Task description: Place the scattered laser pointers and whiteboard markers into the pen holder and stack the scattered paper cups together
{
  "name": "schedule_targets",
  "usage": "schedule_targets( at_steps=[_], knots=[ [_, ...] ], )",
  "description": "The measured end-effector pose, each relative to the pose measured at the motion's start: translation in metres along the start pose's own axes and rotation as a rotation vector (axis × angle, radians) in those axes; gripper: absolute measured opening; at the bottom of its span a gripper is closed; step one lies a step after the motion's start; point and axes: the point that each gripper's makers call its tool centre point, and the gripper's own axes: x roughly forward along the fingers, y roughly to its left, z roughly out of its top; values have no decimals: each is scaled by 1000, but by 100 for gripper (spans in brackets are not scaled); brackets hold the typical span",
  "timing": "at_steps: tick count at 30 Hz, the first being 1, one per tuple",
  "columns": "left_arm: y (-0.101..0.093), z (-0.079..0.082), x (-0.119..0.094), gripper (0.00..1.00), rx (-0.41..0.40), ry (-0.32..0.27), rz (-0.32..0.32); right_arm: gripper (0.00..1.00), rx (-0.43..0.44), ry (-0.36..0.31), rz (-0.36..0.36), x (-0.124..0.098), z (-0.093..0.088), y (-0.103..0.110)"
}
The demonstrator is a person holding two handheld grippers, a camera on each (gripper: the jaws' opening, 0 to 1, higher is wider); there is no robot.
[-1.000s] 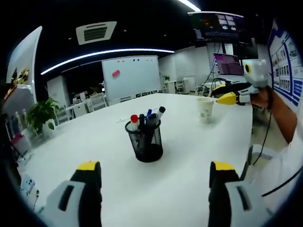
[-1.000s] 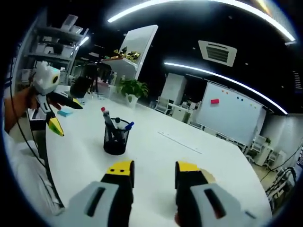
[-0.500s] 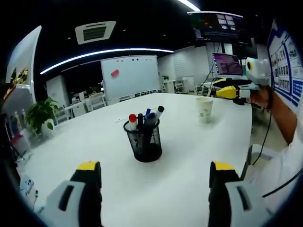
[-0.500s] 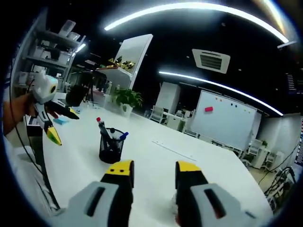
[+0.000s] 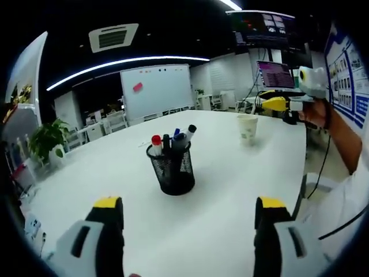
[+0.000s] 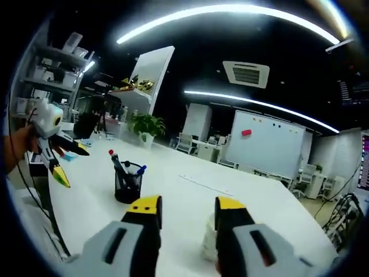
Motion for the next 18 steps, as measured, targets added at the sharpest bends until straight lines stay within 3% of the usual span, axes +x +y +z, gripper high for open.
schedule_targets(
  at_steps=[18],
  knots=[
    [5,0,-1,94,4,0,16,44,13,-6,-31,-3,1,-10]
  ],
)
